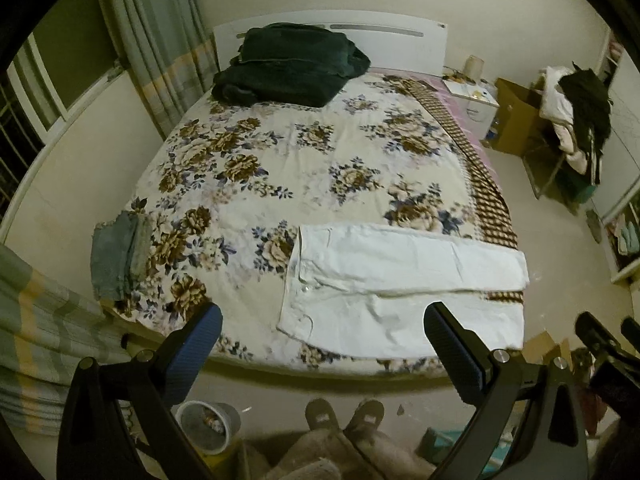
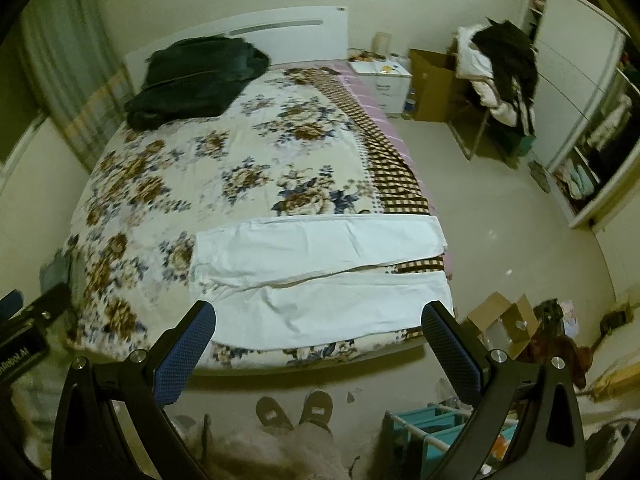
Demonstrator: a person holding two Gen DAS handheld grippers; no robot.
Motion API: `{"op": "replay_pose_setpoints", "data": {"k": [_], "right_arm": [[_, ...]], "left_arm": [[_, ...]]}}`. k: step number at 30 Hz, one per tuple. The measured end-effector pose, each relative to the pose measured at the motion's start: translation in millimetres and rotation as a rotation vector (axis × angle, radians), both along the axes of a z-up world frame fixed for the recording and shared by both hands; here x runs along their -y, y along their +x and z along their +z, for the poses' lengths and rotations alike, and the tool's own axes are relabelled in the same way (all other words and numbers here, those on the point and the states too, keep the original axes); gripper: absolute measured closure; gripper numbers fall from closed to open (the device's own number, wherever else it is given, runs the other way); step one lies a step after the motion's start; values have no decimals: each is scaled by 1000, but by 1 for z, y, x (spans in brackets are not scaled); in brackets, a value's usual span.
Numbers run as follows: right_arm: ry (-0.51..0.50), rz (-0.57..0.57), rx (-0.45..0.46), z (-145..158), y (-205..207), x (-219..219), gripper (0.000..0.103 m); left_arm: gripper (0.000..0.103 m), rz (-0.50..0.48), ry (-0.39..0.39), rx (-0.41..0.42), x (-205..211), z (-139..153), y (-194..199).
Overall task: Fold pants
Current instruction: 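Reach both grippers to the white pants, left to waistband, right to hems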
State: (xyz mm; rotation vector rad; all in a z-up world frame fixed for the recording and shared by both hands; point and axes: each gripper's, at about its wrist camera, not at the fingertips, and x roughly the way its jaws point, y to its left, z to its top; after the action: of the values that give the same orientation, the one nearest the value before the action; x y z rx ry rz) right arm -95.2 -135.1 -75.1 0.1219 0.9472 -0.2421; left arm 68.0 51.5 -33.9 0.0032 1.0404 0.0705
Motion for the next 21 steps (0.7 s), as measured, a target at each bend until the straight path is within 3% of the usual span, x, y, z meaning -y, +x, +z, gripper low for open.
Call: {"op": "replay_pose_setpoints", "data": {"k": [4,12,21], "right_arm": [[3,-96,-8,-28,47,15,0],[57,-226,-115,-114,183,86,0],[208,-401,-272,-274,352,215,0]], "left_arm": [[0,40,33,0,-8,-36,43],[0,168,40,-163,-6,-125,153],[0,490,-69,-404,-22,-264,286]]}}
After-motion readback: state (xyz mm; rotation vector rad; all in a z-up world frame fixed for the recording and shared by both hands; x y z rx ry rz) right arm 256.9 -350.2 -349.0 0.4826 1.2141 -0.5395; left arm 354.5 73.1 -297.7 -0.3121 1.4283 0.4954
